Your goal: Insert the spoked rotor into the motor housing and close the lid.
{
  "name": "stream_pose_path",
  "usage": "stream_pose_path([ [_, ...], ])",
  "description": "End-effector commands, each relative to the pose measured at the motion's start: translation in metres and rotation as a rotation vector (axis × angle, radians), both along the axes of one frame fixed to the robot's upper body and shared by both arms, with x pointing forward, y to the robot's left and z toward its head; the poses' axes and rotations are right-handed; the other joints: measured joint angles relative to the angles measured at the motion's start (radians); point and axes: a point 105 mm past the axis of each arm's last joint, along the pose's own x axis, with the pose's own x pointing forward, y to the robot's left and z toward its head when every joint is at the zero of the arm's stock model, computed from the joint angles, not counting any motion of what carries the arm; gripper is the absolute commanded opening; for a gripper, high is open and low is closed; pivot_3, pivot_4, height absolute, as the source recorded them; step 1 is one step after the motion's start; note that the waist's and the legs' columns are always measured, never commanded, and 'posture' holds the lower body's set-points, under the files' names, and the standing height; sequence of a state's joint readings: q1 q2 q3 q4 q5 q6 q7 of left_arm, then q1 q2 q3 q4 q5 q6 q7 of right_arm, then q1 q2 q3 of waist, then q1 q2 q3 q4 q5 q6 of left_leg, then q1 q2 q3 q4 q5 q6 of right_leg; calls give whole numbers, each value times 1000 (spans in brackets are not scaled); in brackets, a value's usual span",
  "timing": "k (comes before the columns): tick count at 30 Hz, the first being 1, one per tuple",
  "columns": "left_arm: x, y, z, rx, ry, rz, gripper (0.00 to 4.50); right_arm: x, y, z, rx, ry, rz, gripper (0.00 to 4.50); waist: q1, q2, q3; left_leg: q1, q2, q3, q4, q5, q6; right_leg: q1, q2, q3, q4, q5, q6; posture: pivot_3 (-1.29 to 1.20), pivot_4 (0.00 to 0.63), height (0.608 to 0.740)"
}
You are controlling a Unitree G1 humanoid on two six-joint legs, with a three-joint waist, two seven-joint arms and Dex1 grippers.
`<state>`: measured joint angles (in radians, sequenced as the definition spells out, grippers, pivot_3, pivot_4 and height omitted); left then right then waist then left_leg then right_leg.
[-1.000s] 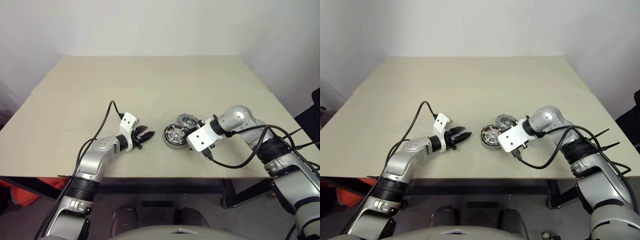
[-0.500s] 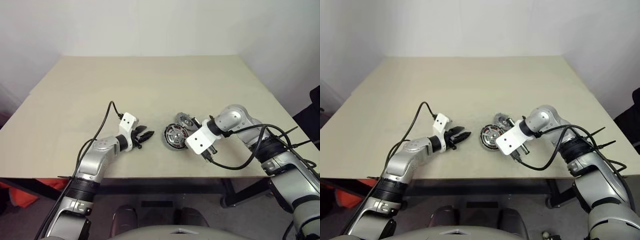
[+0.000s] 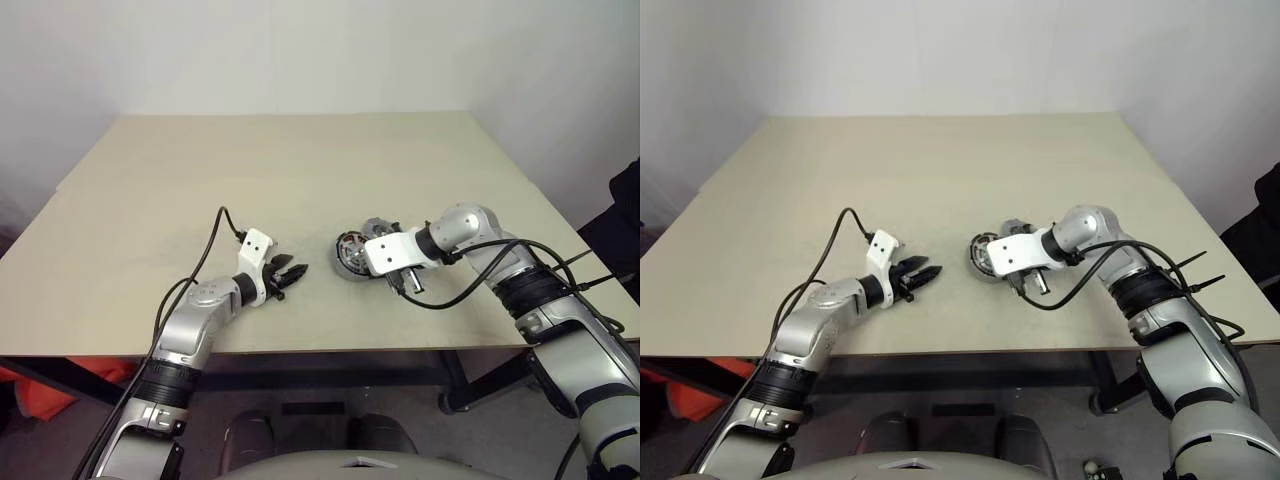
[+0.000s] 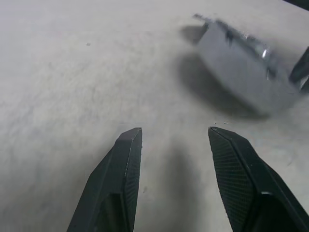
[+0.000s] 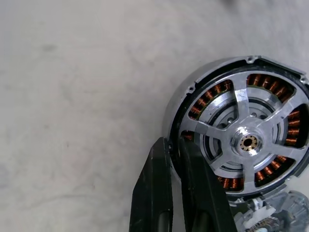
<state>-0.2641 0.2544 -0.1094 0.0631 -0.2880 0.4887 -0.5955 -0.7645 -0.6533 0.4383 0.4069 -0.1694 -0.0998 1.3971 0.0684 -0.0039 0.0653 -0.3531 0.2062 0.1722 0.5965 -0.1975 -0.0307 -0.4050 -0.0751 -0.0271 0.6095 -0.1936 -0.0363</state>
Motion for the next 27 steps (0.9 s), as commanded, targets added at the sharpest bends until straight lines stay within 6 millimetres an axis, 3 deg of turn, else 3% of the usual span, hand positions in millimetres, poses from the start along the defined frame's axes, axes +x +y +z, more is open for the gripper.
stream_pose_path([
  [1, 4, 2, 15, -13, -65, 11, 2301, -1, 16, 46, 161, 31, -66, 18, 0, 0, 0, 0, 0, 0, -1, -1, 1, -1, 0, 0, 0, 0, -1, 0, 0, 740],
  [5, 3, 1, 14, -16, -62, 18, 2301, -13, 34, 64, 260, 178, -154, 18, 2, 0, 0, -6, 0, 0, -3, -2, 3, -6, 1, -2, -1, 0, -2, 0, 0, 740],
  [8, 3, 1, 13, -18, -63, 24, 2301, -16, 44, 67, 293, 258, -226, 18, 5, 0, 0, -14, 1, 0, -2, -1, 4, -13, 1, -2, 0, 0, -2, 0, 0, 740],
  [17, -2, 13, 13, -14, -71, 73, 2301, -7, 59, 45, 292, 326, -407, 18, 12, 0, 0, -13, 1, 0, -1, 0, -1, -14, 0, -1, 3, 0, -2, 0, 0, 740],
  [27, -2, 21, 16, -10, -81, 109, 2301, -8, 76, 22, 263, 377, -453, 18, 12, 0, 0, -13, 1, 0, -1, 1, -2, -14, 0, -1, 4, 0, -2, 0, 0, 740],
])
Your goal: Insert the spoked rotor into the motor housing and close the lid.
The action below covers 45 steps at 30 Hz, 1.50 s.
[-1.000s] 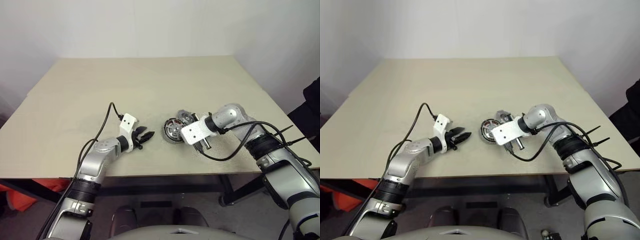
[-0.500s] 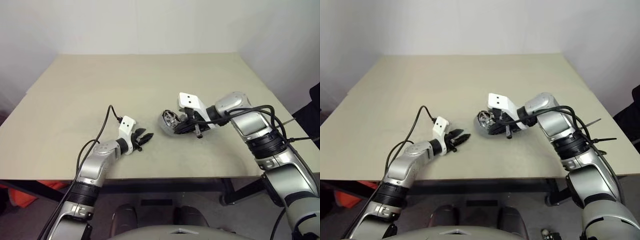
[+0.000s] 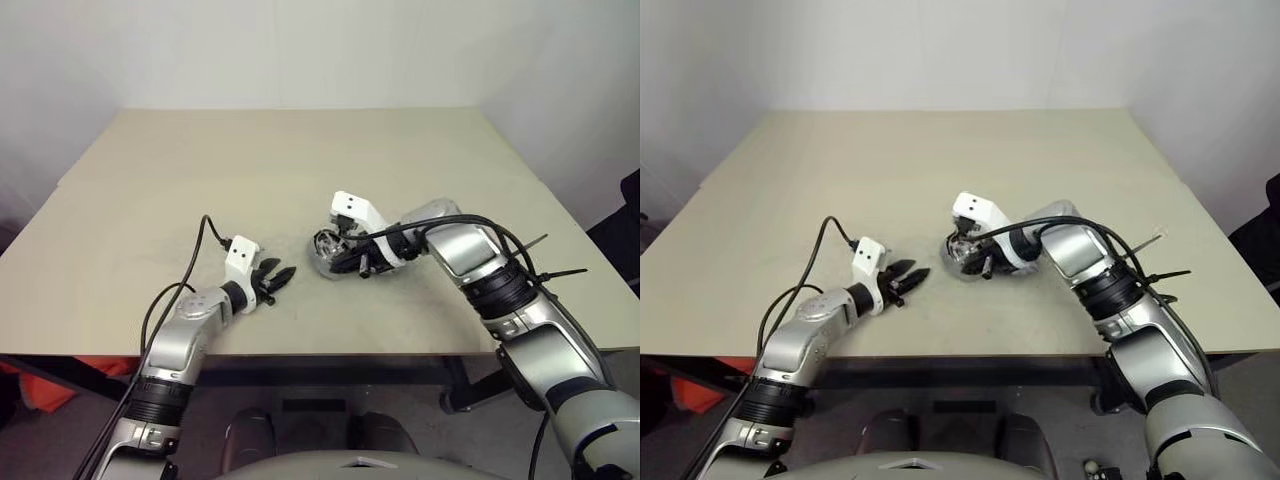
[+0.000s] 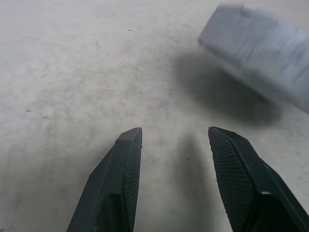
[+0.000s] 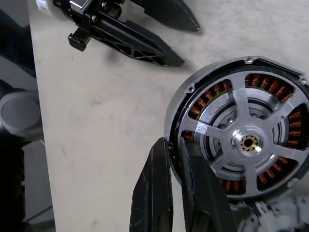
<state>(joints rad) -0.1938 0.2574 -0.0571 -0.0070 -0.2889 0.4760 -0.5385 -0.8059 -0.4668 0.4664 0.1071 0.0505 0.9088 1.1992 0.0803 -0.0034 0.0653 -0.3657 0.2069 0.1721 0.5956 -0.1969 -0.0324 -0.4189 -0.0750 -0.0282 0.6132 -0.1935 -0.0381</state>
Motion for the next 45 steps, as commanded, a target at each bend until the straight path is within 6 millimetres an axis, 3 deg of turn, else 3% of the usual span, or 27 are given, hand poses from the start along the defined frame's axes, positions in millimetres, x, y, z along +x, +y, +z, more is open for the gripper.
stream_pose_path([
  [1, 3, 2, 15, -6, -55, 6, 2301, 3, 7, 11, 27, -22, 4, 18, 0, 0, 0, 0, 0, 0, 0, 0, 0, 0, 0, 0, 0, 0, 0, 0, 0, 740],
  [6, 4, 2, 16, -7, -58, 9, 2301, 11, 10, 4, 30, 16, -72, 18, -1, 0, 0, 1, 0, 0, 0, 1, -1, 0, 0, 0, 1, 0, 0, 0, 0, 740],
  [9, 5, 2, 17, -7, -61, 9, 2301, 16, 11, 3, 30, 14, -93, 864, -1, 0, 0, 2, 0, 0, 0, 2, -3, 0, 0, 0, 3, 0, 0, 0, 0, 740],
  [14, 8, 3, 17, -6, -63, 10, 2301, 18, 14, 6, 43, -17, -86, 2638, 0, 0, 0, 3, 0, 0, 1, 2, -4, 1, 0, 0, 4, 0, 0, 0, 0, 740],
  [20, 8, 3, 18, -6, -64, 9, 2301, 19, 18, 29, 119, -73, -68, 4488, 1, 0, 0, 3, 0, -1, 1, 3, -5, 1, 0, 1, 5, 0, 0, 0, 0, 740],
  [27, 9, -2, 21, -14, -69, -10, 2301, 23, 20, 49, 227, -170, -83, 4488, 4, 0, 0, 3, 0, -1, 1, 3, -5, 0, 0, 1, 5, 0, 0, 0, 0, 740],
  [30, 10, -3, 24, -26, -70, -27, 2301, 27, 15, 55, 307, -146, -179, 4488, 5, 0, 0, 2, 0, -1, 1, 3, -5, 0, 0, 1, 5, 0, 0, 0, 0, 740],
  [35, 13, -3, 26, -31, -65, -40, 2301, 20, 2, 63, 488, 109, -356, 4488, 12, 0, 0, 3, -1, -1, 1, 3, -5, 0, 0, 1, 5, 0, 0, 0, 0, 740],
  [39, 15, -5, 24, -31, -54, -58, 2301, -1, -14, 64, 637, 461, -435, 4488, 17, 0, 0, 3, -1, -1, 1, 4, -7, 0, 1, 1, 5, 0, 0, 0, 0, 740],
  [45, 17, -8, 24, -27, -48, -80, 2301, -23, -40, 37, 682, 686, -455, 4488, 27, 0, 0, 3, -1, -1, 1, 6, -10, 1, 0, 1, 5, 0, 0, 0, 0, 740],
])
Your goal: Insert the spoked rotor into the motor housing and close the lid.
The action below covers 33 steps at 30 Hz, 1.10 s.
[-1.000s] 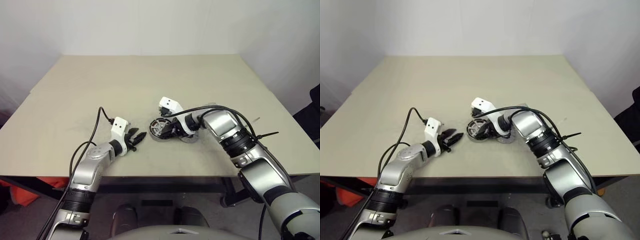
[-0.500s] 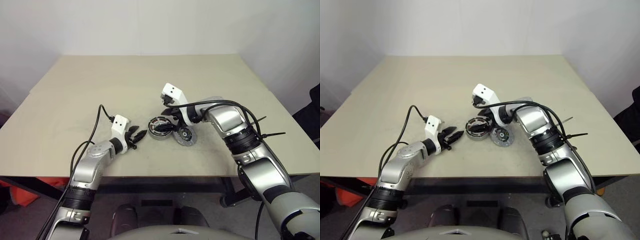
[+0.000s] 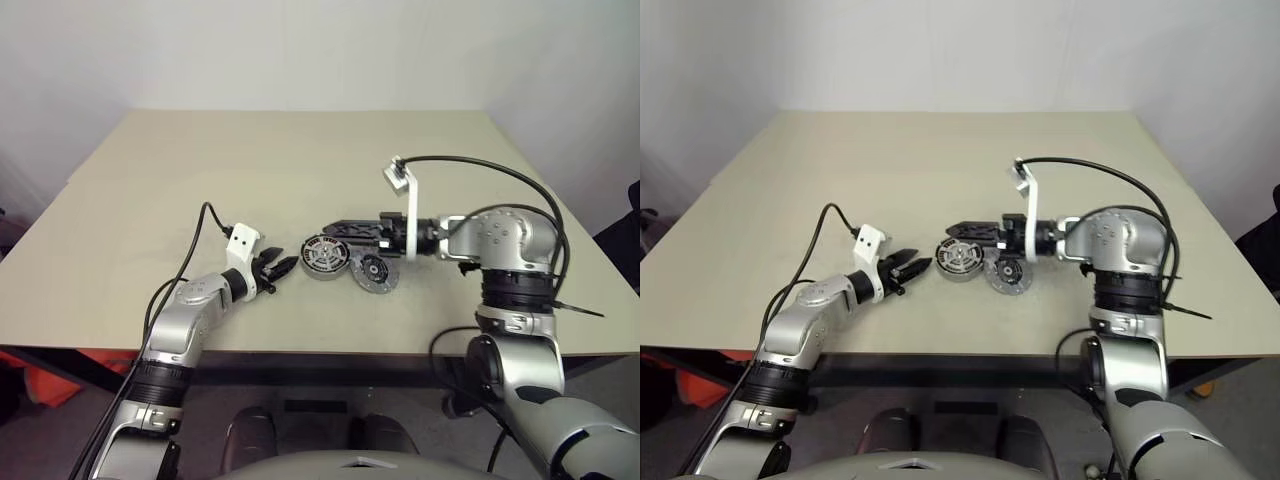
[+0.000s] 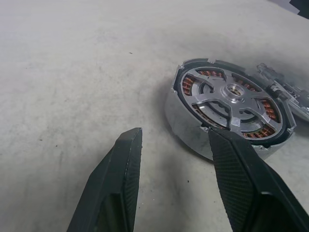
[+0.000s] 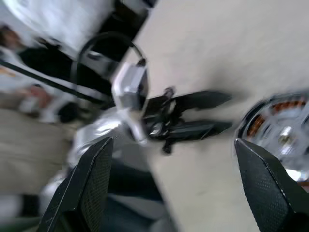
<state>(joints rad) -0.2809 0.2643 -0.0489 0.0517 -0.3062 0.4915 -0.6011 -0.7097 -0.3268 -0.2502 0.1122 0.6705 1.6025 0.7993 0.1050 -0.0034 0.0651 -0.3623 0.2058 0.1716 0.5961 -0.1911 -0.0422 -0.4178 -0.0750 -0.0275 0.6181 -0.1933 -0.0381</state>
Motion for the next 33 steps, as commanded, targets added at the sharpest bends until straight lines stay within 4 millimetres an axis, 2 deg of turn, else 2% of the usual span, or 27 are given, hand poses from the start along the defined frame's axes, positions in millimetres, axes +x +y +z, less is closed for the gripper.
stream_pose_path([
  [1, 5, -3, 11, -2, -35, -19, 2301, -16, -9, -8, 32, 59, 44, 4488, 3, 0, 0, 0, 0, 0, 0, 0, 0, 0, 0, 0, 0, 0, 0, 0, 0, 740],
  [5, 4, -4, 10, 0, -33, -22, 2301, -36, -16, -35, -65, 141, 68, 4488, 2, 1, 0, 1, 0, 0, 0, 0, 0, 0, 0, 0, 0, 0, 0, 0, 0, 740],
  [7, 4, -4, 9, 1, -32, -23, 2301, -40, -19, -46, -122, 158, 62, 4488, 0, 1, -1, 2, 0, 0, 0, 0, -1, 1, 0, 0, 0, -4, 6, 0, 0, 740],
  [12, 3, -2, 8, 6, -29, -19, 2301, -34, -23, -64, -216, 184, 1, 4488, 0, 1, -1, 2, 0, 0, 0, 1, -1, 2, 0, 0, 0, -4, 8, 0, 0, 740],
  [24, 3, 0, 8, 21, -34, -16, 2301, 0, -37, -73, -313, 120, -150, 4488, -3, 1, -1, 6, 0, 0, 0, 1, -1, 6, 0, 0, -1, -5, 8, 0, 0, 740],
  [27, 2, -1, 8, 23, -34, -19, 2301, 5, -40, -72, -331, 95, -166, 4488, -6, 1, -1, 13, 0, 0, -1, 1, -1, 13, 0, -2, -6, -5, 9, 0, 0, 740],
  [33, 2, -1, 7, 27, -32, -22, 2301, 13, -42, -70, -345, 59, -179, 4488, -6, 1, -1, 12, 0, 0, -1, 1, -1, 15, -2, -3, -13, -5, 10, 0, 0, 740],
])
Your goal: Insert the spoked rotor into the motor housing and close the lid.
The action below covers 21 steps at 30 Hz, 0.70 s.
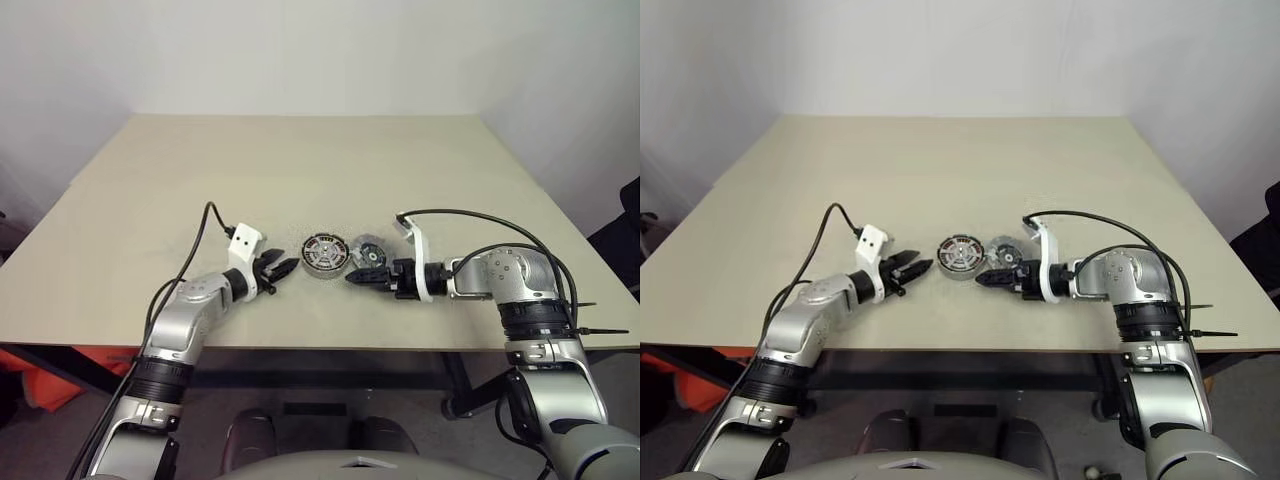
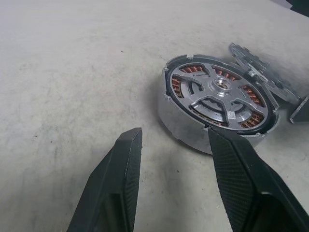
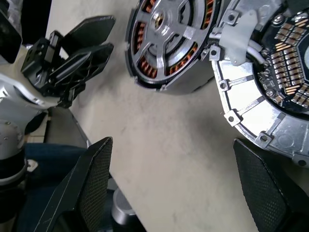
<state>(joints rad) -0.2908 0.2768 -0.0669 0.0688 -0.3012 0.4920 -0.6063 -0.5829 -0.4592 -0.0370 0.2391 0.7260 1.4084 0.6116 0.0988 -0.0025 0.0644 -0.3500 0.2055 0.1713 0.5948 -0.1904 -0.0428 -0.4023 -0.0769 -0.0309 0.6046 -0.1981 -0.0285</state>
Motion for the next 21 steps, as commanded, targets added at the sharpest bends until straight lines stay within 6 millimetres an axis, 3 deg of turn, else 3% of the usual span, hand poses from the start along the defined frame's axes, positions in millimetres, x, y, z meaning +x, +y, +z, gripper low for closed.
stream_pose_path([
  [1, 2, 0, 10, 6, -43, -7, 2301, 11, -10, 7, -57, -53, -31, 4488, 0, 0, 0, 0, 0, 0, 0, 0, 0, 0, 0, 0, 0, 0, 0, 0, 0, 740],
  [4, 2, 0, 9, 7, -43, -5, 2301, 10, -12, 5, -69, -5, -64, 4488, 0, 0, 0, 0, 0, 0, 0, 0, 0, 0, 0, -1, 1, 0, 0, 0, 0, 740],
  [9, -1, 0, 8, 3, -41, 3, 2301, 19, -31, -11, -115, 106, -315, 4488, -2, 0, -1, 0, 0, 0, -1, 0, 0, 0, 1, -1, 1, 0, 0, 0, 0, 740],
  [17, -2, -3, 7, 6, -40, -6, 2301, 30, -39, -16, -110, 116, -560, 4488, -3, 2, -2, 7, -2, 0, -3, 0, 0, 3, 0, -1, -1, 0, 1, 0, 0, 740],
  [19, -2, -3, 8, 8, -39, -9, 2301, 33, -40, -14, -95, 108, -597, 4488, -3, 10, -1, 9, -2, -3, -3, 0, 0, 2, 0, -8, -10, -1, 1, 0, 0, 740],
  [21, -2, -4, 7, 10, -39, -13, 2301, 38, -39, -11, -65, 92, -630, 4488, -8, 25, 4, 16, 0, -16, -14, -1, 1, 20, -5, -37, -40, -1, 2, 0, 0, 740],
])
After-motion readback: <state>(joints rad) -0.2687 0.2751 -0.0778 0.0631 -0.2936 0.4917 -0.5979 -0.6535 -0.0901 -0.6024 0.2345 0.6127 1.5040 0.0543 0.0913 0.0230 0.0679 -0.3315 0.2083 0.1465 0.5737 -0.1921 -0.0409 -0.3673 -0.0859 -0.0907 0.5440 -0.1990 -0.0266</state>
